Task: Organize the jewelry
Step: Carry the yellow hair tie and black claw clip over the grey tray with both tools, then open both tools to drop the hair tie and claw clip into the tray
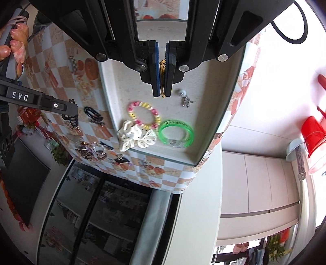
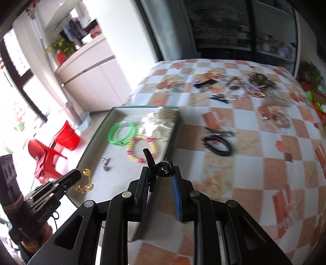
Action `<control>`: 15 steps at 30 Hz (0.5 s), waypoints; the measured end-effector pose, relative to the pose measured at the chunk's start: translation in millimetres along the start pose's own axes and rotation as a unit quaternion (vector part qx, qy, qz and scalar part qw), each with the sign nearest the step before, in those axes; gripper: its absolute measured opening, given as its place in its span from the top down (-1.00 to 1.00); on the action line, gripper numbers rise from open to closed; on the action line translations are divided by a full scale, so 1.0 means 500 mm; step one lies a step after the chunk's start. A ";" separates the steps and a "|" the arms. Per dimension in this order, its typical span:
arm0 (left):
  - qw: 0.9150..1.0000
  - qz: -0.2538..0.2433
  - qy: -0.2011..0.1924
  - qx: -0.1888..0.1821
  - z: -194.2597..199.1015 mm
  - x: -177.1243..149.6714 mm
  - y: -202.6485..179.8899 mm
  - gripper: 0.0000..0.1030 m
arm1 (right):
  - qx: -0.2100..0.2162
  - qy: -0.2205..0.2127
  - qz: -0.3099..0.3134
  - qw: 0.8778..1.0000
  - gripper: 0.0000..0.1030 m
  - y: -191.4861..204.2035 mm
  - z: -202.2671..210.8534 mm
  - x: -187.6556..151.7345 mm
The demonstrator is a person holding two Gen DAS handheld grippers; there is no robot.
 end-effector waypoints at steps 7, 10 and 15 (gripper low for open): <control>1.000 0.011 0.013 0.024 -0.033 -0.003 0.041 0.88 | 0.039 0.035 0.029 0.998 0.54 0.067 -0.085 0.033; 0.999 0.011 0.019 0.032 -0.047 -0.004 0.048 0.88 | 0.055 0.048 0.038 0.997 0.54 0.089 -0.119 0.046; 0.998 0.017 0.030 0.050 -0.072 -0.003 0.059 0.88 | 0.080 0.078 0.045 0.993 0.55 0.118 -0.186 0.057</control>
Point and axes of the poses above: each gripper's, at about its wrist camera, not at the fingertips, and z roughly against the way its jaws point, y to its left, x to its top, the point moved 3 cm from there along -z, roughly the way its jaws point, and after that the axes turned 12 degrees about z, right-handed, at the moved point
